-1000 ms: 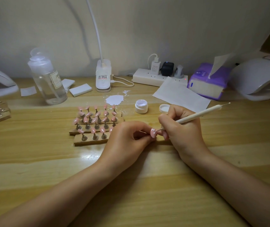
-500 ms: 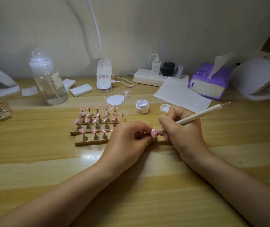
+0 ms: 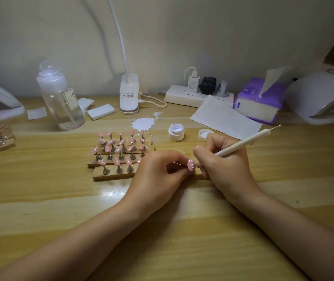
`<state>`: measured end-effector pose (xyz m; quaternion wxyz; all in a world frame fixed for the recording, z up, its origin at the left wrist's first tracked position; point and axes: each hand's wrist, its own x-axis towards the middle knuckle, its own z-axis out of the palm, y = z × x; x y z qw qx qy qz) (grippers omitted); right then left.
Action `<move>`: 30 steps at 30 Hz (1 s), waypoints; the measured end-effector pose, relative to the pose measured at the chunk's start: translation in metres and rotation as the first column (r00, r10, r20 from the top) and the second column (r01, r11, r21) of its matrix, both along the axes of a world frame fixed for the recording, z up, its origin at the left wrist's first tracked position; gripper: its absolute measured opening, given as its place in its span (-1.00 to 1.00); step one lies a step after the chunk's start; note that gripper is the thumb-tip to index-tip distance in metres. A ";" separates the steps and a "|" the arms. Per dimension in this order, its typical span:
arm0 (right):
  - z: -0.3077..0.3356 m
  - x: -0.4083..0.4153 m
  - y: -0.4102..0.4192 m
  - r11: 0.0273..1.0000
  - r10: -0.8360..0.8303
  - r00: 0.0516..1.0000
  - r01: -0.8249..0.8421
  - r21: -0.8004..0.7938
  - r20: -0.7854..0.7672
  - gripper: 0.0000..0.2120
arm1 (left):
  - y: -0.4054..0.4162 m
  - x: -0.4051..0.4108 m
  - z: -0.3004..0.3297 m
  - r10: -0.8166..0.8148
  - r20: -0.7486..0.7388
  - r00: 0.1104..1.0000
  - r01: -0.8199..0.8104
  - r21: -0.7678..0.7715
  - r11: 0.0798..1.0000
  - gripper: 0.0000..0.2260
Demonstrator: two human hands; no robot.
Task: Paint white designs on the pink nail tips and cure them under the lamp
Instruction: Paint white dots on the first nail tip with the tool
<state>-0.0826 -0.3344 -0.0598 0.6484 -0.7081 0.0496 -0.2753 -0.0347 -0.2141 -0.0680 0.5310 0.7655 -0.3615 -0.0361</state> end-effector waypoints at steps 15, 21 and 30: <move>0.001 0.000 0.001 1.000 0.011 1.000 -0.011 -0.012 0.001 -0.62 | 0.000 -0.001 0.001 -0.007 0.009 1.000 0.007 0.010 1.000 -0.92; 0.000 0.001 0.001 1.000 0.005 1.000 -0.005 -0.009 0.001 -0.61 | 0.000 -0.001 0.001 -0.002 0.007 1.000 0.001 0.012 1.000 -0.92; 0.000 0.000 0.000 1.000 0.011 1.000 -0.011 -0.013 -0.004 -0.62 | 0.000 -0.001 0.001 -0.003 0.000 1.000 0.003 0.015 1.000 -0.90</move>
